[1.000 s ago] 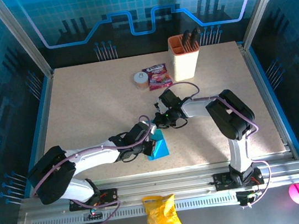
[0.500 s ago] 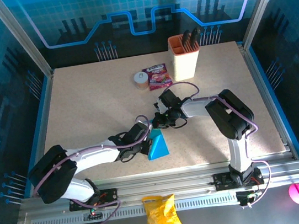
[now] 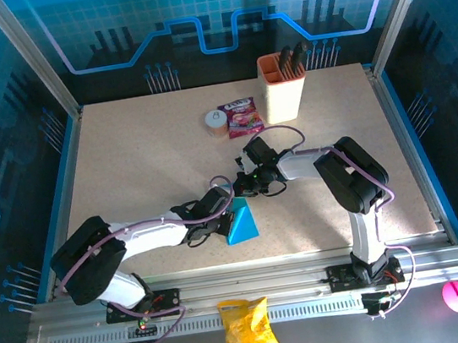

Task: Fold a paper plane with a square sheet of paper (pick it up from the middle)
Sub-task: Fold the triangle a second time at the center of the table.

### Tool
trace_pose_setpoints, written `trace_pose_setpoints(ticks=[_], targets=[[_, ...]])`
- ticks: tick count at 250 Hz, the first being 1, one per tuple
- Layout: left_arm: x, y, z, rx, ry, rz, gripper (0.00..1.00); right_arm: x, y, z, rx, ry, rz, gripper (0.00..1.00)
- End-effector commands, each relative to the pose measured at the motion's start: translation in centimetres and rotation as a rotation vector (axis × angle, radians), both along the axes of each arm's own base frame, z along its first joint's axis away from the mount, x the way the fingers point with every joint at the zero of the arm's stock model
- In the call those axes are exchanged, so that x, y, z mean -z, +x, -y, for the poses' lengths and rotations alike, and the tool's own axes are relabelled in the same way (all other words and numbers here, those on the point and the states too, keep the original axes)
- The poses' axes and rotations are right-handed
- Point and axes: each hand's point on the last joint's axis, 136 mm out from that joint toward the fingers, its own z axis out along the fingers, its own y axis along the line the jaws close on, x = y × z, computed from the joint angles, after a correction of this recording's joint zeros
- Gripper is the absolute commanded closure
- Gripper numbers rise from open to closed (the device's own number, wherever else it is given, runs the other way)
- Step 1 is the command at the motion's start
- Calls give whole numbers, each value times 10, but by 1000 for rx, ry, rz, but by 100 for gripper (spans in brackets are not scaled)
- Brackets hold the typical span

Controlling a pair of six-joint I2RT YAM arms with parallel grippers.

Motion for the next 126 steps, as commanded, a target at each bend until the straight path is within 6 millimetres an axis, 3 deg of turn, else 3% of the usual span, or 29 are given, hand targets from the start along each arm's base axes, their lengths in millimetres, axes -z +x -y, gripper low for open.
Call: trace_pose_setpoints(ticks=[1,126], targets=[[-3,9,-1,-14,22,12,100,47,-24,24,10,-150,-98,100],[4,5,-9,-38,45,-2,100,48,-24,26,12,-150,-98,100]])
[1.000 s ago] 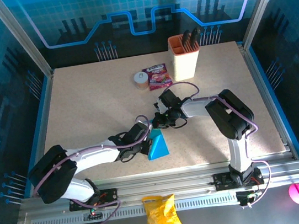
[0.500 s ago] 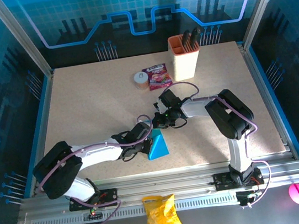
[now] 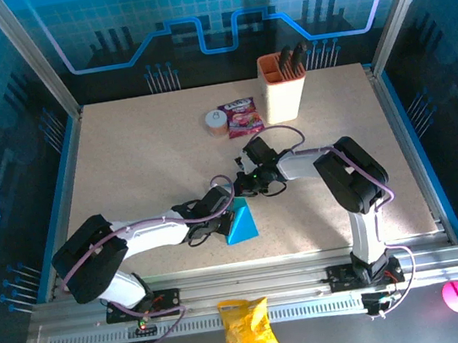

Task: Fold a paper plane with a square sheet of paper (pick it up from the middle)
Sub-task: Fold the triangle a second time at the center of the table.

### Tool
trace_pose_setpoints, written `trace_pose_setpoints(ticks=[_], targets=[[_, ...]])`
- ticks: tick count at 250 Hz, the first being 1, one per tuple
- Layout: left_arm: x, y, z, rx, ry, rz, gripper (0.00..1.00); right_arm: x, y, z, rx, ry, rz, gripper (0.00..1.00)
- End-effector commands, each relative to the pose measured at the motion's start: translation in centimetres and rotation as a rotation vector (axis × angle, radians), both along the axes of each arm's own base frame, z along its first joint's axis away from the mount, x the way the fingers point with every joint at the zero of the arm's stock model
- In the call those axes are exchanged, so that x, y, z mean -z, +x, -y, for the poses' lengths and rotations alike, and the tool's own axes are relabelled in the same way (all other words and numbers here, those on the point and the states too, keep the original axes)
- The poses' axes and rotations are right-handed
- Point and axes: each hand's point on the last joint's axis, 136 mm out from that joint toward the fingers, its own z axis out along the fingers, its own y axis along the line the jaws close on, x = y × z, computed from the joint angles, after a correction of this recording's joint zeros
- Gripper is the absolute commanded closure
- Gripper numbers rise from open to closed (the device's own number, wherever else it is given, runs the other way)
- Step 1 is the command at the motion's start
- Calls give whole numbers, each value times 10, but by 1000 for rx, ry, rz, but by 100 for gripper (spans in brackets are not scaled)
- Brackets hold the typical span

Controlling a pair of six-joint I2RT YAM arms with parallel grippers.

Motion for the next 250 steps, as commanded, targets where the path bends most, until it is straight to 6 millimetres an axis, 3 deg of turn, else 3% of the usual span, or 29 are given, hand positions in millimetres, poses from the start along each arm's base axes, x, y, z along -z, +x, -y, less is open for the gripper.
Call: trace_pose_setpoints(ticks=[1,114,250], targets=[[2,3,-8,-30,28,0,100,48,-24,27,13,-155,-100,100],[5,0,-13,-45,37,-9,100,51,-25,29,14,-157,-106,100],[-10,1,-11,-65,-23,17,100,53,-26,30,17,-159,-112,100]])
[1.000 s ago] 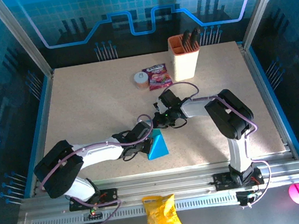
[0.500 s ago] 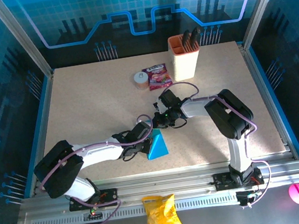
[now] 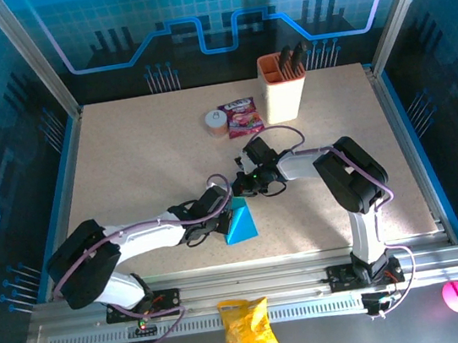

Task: Fold a paper plane with a square sheet of paper (pick it up from the middle)
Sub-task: Fold the triangle a second time at the center of the table.

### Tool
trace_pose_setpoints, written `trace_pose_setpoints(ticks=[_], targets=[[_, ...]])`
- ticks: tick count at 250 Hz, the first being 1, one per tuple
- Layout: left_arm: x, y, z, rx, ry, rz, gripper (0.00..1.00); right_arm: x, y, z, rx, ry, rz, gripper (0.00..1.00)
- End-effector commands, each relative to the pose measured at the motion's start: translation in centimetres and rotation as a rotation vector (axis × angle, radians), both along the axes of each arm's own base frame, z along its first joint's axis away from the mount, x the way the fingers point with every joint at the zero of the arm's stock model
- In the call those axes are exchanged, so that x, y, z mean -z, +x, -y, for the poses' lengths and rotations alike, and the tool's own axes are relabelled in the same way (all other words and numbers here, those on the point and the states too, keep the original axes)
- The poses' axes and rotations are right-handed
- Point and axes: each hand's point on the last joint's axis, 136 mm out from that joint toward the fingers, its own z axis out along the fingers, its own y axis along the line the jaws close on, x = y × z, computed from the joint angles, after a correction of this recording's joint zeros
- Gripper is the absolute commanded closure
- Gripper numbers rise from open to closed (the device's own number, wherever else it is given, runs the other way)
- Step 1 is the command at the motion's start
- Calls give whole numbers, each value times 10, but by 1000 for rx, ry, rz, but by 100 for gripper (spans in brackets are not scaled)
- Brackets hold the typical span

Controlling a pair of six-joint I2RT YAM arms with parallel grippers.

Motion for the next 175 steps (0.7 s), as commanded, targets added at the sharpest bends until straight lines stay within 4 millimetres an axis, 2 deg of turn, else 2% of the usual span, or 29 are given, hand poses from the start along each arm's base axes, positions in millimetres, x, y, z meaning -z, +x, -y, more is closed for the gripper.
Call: trace_pose_setpoints(ticks=[1,102,175], targets=[[1,0,-9,-33,7,-5,100,53,-27,32,19,-169,-116,100],[19,-2,-17,-49,63,-23,100,55,-27,33,23,-174,-119,100],[22,-2,-20,-58,68,-25,100,57,-28,33,25,-175,-124,100]])
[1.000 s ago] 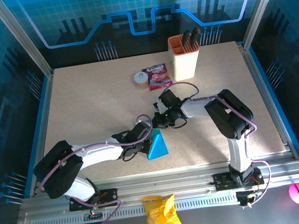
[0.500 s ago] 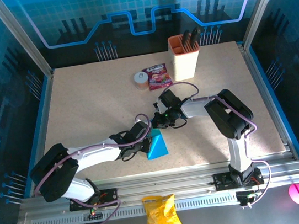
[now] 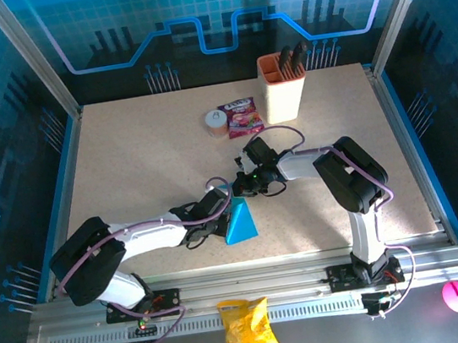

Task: Fold a paper plane with a square sheet of paper (pick it up from the middle)
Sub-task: Fold the triangle a second time at the center of the table.

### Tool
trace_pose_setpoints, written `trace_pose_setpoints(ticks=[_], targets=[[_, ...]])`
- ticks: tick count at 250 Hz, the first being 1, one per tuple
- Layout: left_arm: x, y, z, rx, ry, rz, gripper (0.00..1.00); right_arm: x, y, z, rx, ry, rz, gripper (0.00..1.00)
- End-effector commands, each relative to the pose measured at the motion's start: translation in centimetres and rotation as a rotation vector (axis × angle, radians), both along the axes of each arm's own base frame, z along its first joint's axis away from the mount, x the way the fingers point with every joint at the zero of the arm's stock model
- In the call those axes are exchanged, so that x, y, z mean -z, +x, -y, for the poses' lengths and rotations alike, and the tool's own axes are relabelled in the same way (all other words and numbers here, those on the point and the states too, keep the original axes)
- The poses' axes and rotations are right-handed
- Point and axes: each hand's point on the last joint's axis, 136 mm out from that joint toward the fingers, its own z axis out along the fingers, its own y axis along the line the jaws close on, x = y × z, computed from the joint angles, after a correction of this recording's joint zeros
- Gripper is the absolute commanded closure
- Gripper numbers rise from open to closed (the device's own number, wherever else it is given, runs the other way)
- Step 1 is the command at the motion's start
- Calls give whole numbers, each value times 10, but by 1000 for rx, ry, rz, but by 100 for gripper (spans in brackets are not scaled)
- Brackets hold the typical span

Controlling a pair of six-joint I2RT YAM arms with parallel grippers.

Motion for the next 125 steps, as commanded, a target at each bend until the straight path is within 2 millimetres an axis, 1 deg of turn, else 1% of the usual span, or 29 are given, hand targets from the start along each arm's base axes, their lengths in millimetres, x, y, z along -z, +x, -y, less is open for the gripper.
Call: trace_pose_setpoints(ticks=[1,62,125], targets=[[6,1,-8,-36,20,-6,100,56,-28,33,25,-176,-122,100],[5,4,-2,-22,15,-10,100,56,-28,33,28,-173,-123,100],[-1,7,3,-19,-1,-2,100,57,-29,33,27,-172,-125,100]])
